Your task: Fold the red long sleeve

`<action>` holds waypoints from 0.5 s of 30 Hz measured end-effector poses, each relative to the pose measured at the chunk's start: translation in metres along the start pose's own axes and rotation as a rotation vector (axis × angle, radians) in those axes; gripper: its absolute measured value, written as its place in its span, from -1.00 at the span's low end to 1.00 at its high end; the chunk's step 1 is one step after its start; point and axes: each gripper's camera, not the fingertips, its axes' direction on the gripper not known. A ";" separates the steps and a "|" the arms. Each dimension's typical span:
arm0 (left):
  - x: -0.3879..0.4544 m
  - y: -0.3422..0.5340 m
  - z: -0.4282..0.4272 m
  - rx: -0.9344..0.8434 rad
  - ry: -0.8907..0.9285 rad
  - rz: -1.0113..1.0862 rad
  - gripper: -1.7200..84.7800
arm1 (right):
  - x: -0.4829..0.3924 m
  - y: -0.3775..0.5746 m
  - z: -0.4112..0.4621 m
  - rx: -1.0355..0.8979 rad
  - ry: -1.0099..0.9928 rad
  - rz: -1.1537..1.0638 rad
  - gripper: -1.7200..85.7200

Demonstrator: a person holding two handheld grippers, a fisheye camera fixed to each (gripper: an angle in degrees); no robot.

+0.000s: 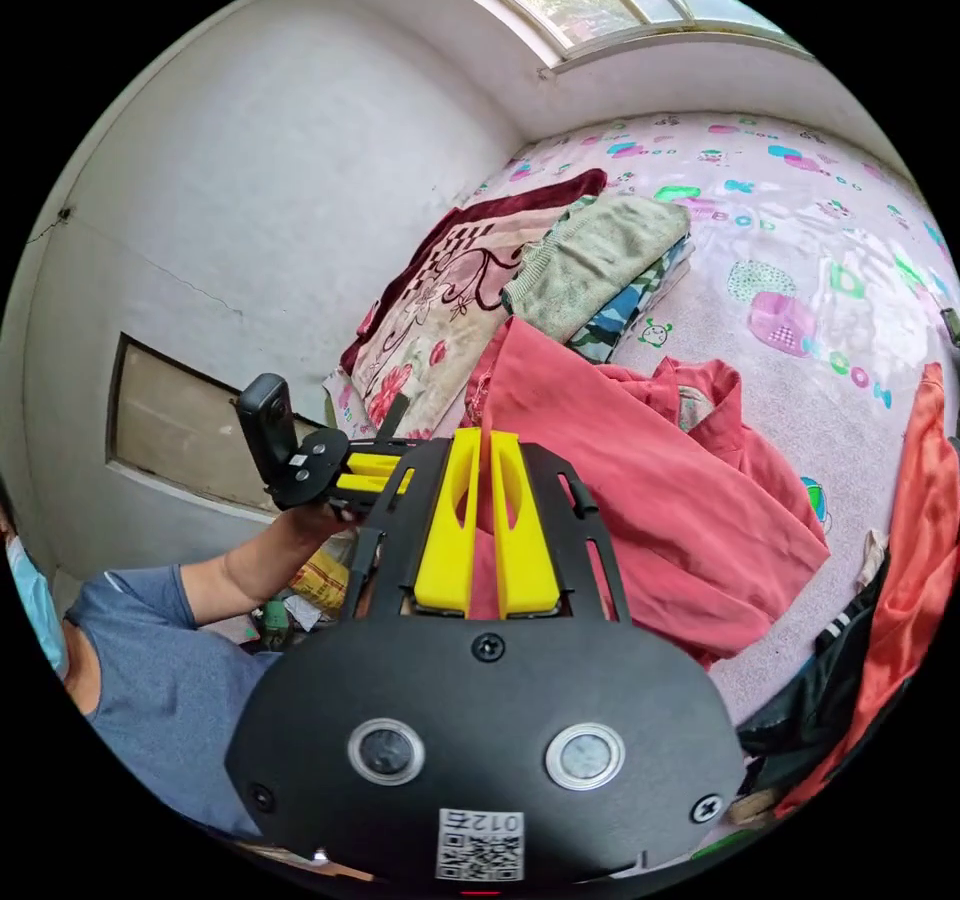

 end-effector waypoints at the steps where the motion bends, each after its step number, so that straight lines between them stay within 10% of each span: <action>1: -0.017 0.013 0.006 -0.027 0.001 -0.070 -0.95 | 0.006 0.001 0.034 -0.021 0.011 0.018 -0.92; 8: -0.059 0.081 0.042 -0.145 -0.066 -0.305 -0.95 | -0.002 0.037 0.199 -0.208 0.306 -0.066 -0.81; 15: -0.016 0.029 0.071 -0.067 -0.133 -0.170 -0.95 | -0.019 0.129 0.098 0.094 0.429 -0.109 -0.78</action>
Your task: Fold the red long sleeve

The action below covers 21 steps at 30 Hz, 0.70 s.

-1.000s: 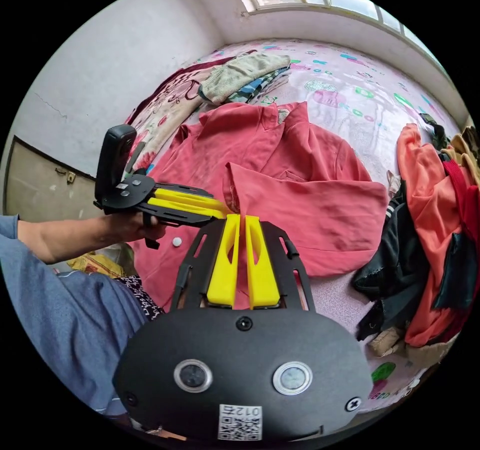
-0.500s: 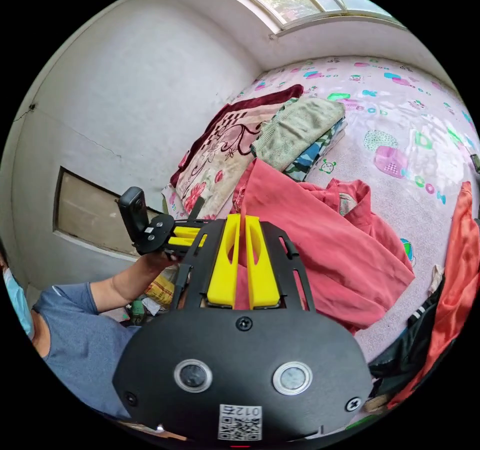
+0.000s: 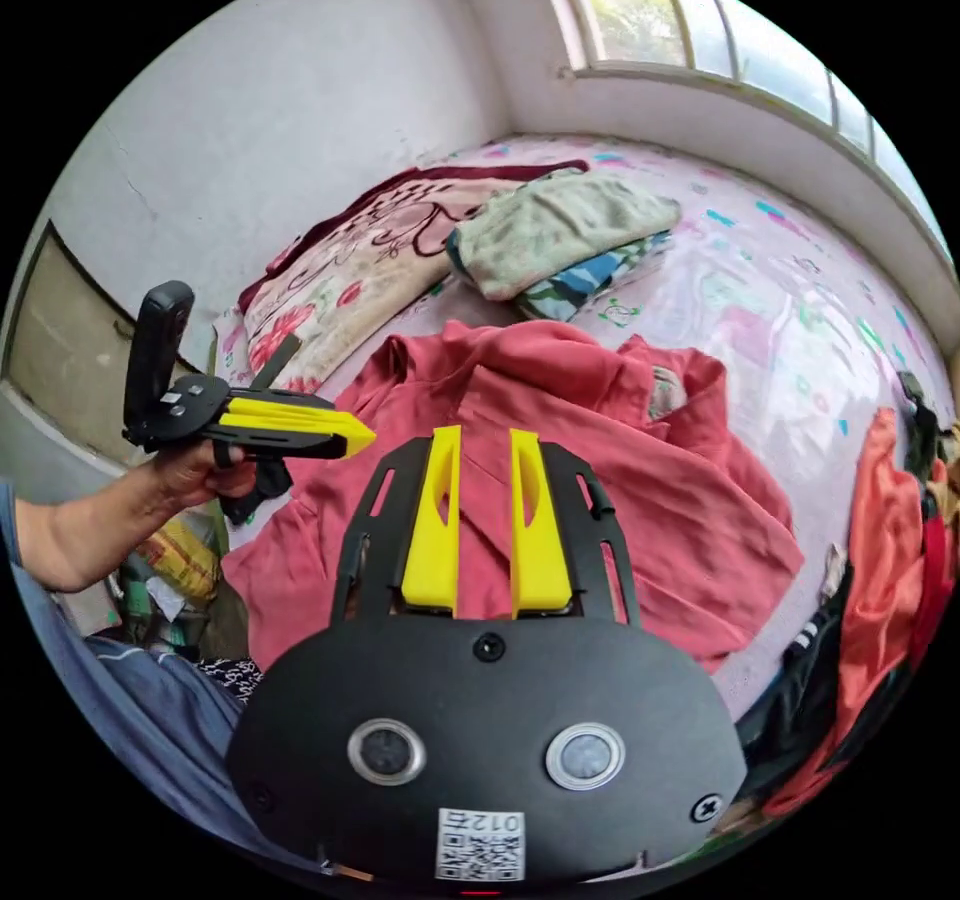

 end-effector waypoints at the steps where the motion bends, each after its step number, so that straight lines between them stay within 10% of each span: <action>1: 0.023 -0.023 0.009 -0.002 0.002 0.080 -0.95 | 0.019 0.033 -0.017 0.011 0.097 0.044 -0.78; 8: 0.185 -0.169 0.114 -0.103 0.047 0.634 -0.89 | 0.029 0.191 -0.016 -0.107 0.580 -0.162 -0.78; 21: 0.329 -0.277 0.299 -0.639 -0.050 1.000 -0.90 | 0.011 0.242 0.031 -0.064 0.601 -0.270 -0.80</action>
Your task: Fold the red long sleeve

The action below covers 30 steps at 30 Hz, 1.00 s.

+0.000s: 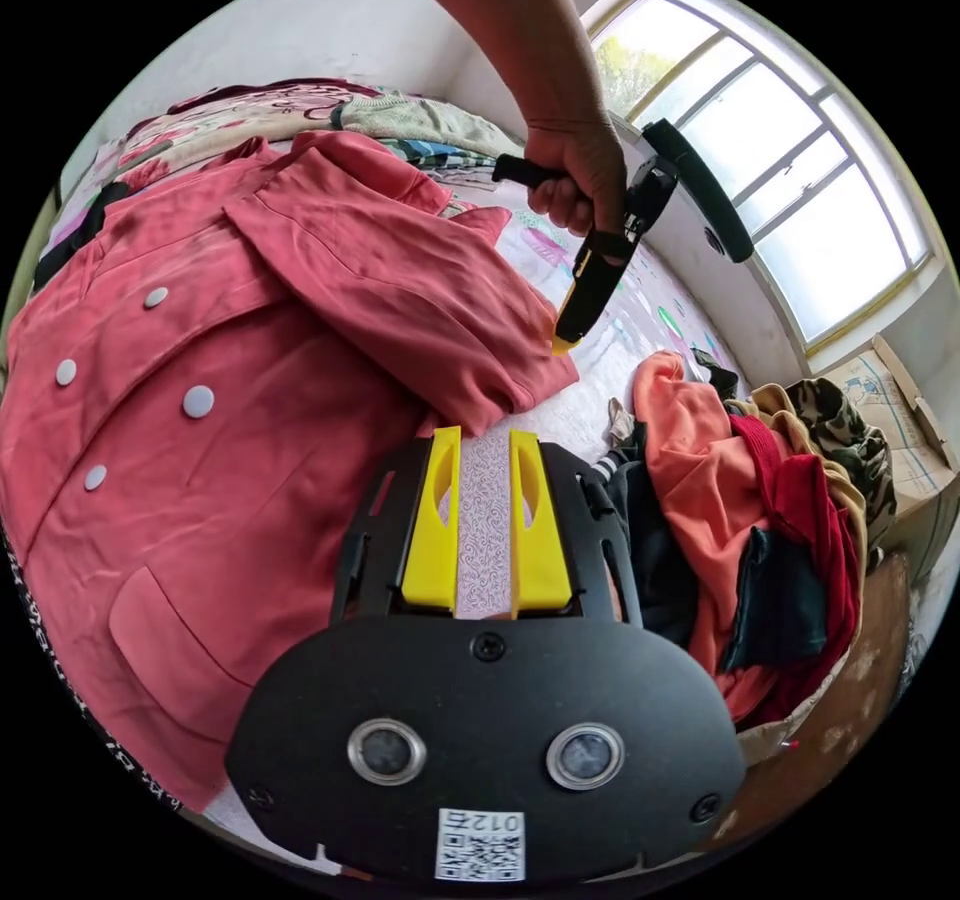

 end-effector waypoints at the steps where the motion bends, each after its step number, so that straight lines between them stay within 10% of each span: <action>1: 0.000 -0.007 0.004 -0.014 -0.010 0.006 -0.92 | -0.002 0.002 0.002 0.000 -0.011 -0.006 -0.81; 24: -0.027 -0.018 0.025 0.040 0.054 -0.179 -0.96 | 0.000 0.013 0.059 -0.151 0.001 -0.151 -0.95; 30: -0.068 0.065 -0.047 0.316 0.244 -0.265 -0.95 | 0.062 0.024 0.023 -0.049 -0.046 0.056 -0.96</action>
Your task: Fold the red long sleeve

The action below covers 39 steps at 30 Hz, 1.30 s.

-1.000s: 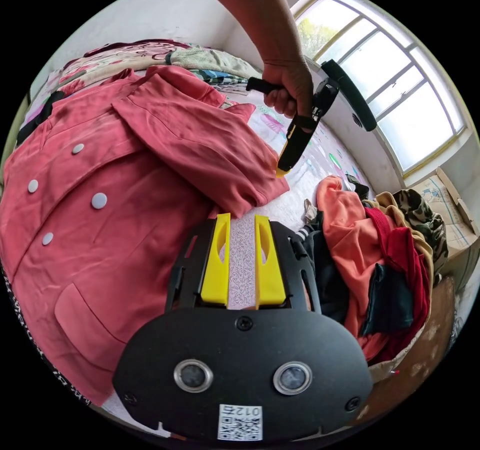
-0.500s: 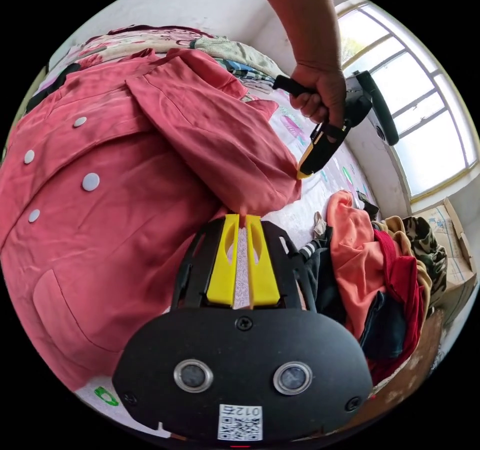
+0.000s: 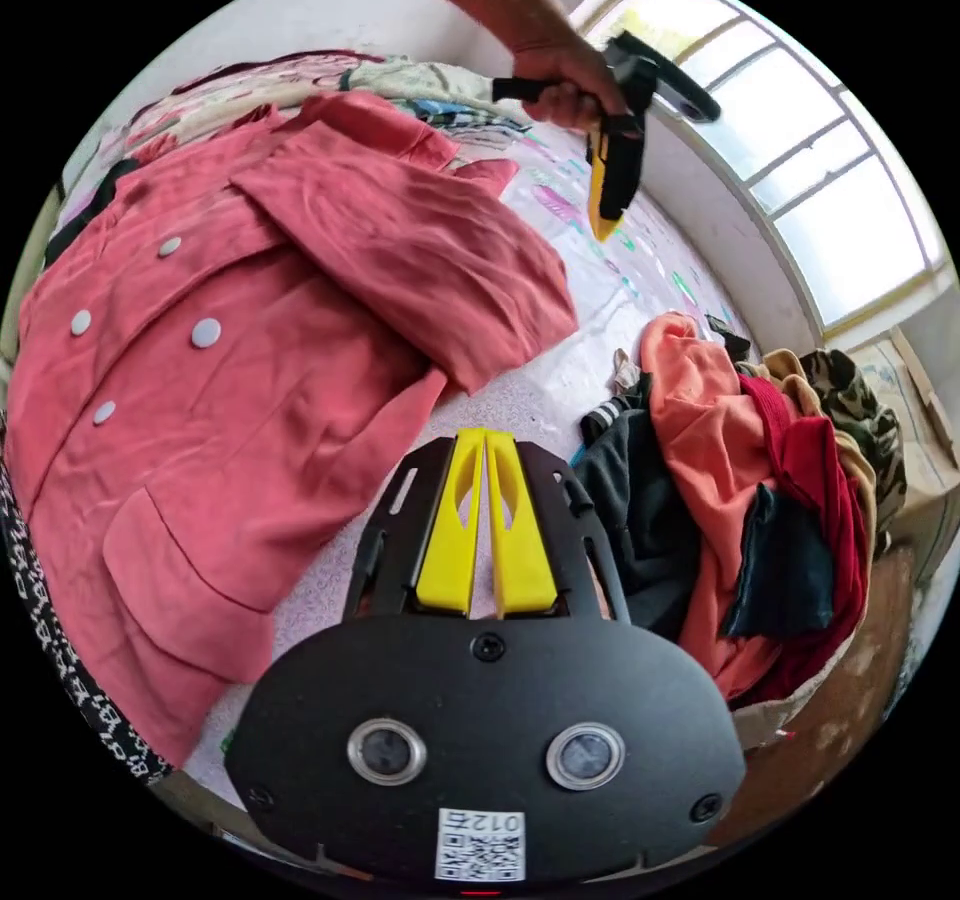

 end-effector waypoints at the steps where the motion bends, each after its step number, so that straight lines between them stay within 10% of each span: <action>1: -0.004 0.021 -0.023 0.082 0.020 -0.014 -0.95 | 0.021 -0.009 -0.006 0.041 -0.050 0.068 -0.96; 13: 0.050 0.251 0.021 0.077 -0.483 -0.412 -0.96 | 0.089 -0.173 0.094 -0.007 -0.295 0.262 -0.96; 24: 0.022 0.314 0.014 0.082 -0.379 -0.493 -0.96 | 0.083 -0.244 0.193 -0.387 -0.228 0.123 -0.96; 31: -0.003 0.365 -0.011 0.144 -0.203 -0.431 -0.95 | 0.035 -0.274 0.211 -0.453 -0.134 -0.337 -0.95; 39: -0.016 0.415 -0.037 0.192 -0.119 -0.502 -0.96 | 0.102 -0.257 0.224 -0.350 -0.428 0.297 -0.96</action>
